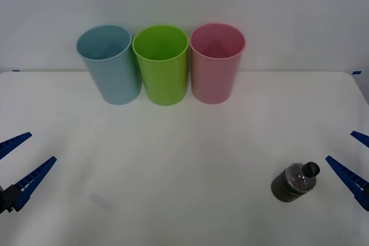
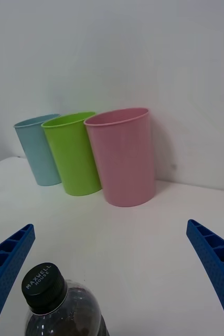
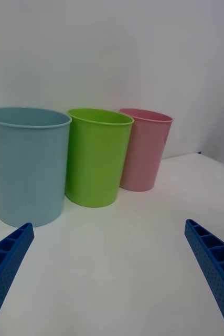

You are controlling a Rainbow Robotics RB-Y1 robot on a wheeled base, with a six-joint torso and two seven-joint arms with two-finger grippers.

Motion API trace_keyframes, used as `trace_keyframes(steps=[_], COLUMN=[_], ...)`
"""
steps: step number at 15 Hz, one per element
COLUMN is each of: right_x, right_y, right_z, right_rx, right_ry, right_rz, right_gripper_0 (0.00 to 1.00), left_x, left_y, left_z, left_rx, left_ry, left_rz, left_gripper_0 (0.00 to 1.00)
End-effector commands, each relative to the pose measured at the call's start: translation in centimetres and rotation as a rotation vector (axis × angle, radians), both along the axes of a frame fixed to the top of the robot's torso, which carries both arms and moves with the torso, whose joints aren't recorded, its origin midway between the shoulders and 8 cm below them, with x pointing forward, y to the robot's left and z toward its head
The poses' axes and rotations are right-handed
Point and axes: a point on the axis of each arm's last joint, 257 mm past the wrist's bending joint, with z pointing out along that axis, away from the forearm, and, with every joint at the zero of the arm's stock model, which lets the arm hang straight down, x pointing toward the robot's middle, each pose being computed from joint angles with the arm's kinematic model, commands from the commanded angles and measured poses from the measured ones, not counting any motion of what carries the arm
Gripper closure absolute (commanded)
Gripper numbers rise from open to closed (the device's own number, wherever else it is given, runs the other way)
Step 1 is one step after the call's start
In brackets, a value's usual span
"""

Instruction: Grasp the object on the table and drop it into the matching bin: aluminum can to the light blue bin, PET bottle to the pink bin.

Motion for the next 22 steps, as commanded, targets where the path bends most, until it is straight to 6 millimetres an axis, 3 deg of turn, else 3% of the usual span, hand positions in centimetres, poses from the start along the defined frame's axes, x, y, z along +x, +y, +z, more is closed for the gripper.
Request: trace_keyframes(steps=[1,2,9,16,22], right_x=[0.0,-0.2,-1.3,-4.3,-6.1], right_y=[0.0,0.0,-0.3,-1.4,-2.1], right_z=[0.0,-1.2,-1.6,-2.3,-4.6], right_rx=[0.0,0.008,-0.018,-0.052,-0.103], right_ry=[0.0,0.027,0.05,0.092,0.145], right_rz=[0.0,-0.012,-0.013,0.016,0.003], right_gripper_0=[0.0,0.0,0.0,0.0,0.0], left_x=[0.0,0.0,0.0,0.0,0.0], left_y=[0.0,0.0,0.0,0.0,0.0], left_z=[0.0,0.0,0.0,0.0,0.0], left_rx=[0.0,0.0,0.0,0.0,0.0], left_ry=[0.0,0.0,0.0,0.0,0.0], left_rz=[0.0,0.0,0.0,0.0,0.0], left_gripper_0=[0.0,0.0,0.0,0.0,0.0])
